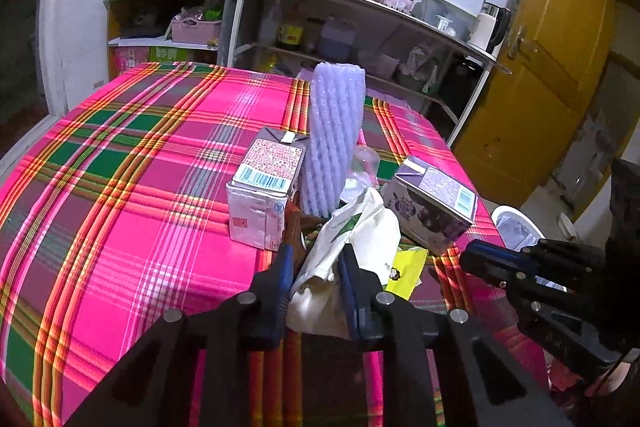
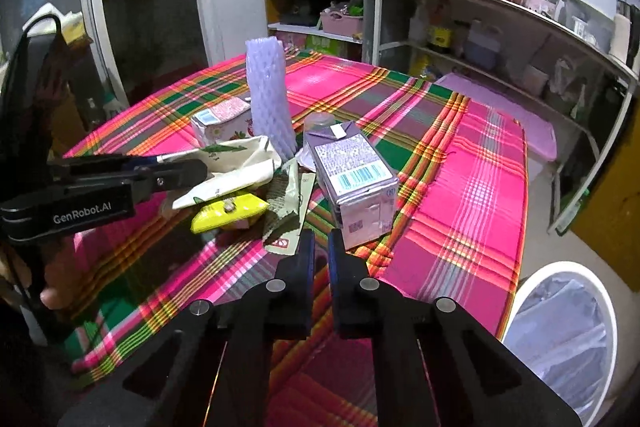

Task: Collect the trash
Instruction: 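Grasp the white plastic bag with the left tool while the right tool grasps the milk carton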

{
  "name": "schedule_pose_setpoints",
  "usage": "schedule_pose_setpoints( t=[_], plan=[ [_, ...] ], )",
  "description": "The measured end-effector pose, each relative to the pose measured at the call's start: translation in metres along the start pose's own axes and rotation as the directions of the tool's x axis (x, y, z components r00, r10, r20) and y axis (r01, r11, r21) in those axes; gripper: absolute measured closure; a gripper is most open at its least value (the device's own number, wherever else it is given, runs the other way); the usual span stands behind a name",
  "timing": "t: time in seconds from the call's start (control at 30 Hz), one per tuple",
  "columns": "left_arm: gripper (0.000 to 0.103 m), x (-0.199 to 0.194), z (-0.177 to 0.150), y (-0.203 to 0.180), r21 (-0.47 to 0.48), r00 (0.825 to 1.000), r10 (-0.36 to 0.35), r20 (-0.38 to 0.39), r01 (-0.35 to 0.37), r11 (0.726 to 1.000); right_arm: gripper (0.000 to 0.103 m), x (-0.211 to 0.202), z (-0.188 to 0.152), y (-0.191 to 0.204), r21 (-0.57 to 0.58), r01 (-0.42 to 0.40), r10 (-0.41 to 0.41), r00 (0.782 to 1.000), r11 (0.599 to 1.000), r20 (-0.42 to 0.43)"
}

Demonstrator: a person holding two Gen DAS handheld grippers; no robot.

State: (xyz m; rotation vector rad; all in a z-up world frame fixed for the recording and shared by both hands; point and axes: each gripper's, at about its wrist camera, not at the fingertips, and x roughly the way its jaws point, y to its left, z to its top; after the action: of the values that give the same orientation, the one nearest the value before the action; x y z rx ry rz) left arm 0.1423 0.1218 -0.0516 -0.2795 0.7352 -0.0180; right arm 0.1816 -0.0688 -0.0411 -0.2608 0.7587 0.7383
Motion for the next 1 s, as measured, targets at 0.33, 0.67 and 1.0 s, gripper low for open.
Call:
schedule_pose_setpoints(
  t=[0.33,0.67,1.0],
  plan=[
    [0.08,-0.013,-0.006,-0.001,-0.015,1.0,0.001,0.014,-0.001,1.0,0.039,-0.003,0.013,-0.009,-0.023,0.03,-0.029,0.999,0.999,0.041],
    [0.08,-0.019,-0.007,0.002,-0.025,1.0,0.004,0.026,-0.004,1.0,0.055,0.028,0.027,-0.013,-0.041,0.02,-0.021,1.0,0.999,-0.013],
    [0.08,-0.037,-0.005,0.001,-0.039,0.998,0.012,0.059,-0.01,0.999,0.06,0.002,0.015,-0.016,0.037,0.007,-0.007,1.0,0.999,0.001]
  ],
)
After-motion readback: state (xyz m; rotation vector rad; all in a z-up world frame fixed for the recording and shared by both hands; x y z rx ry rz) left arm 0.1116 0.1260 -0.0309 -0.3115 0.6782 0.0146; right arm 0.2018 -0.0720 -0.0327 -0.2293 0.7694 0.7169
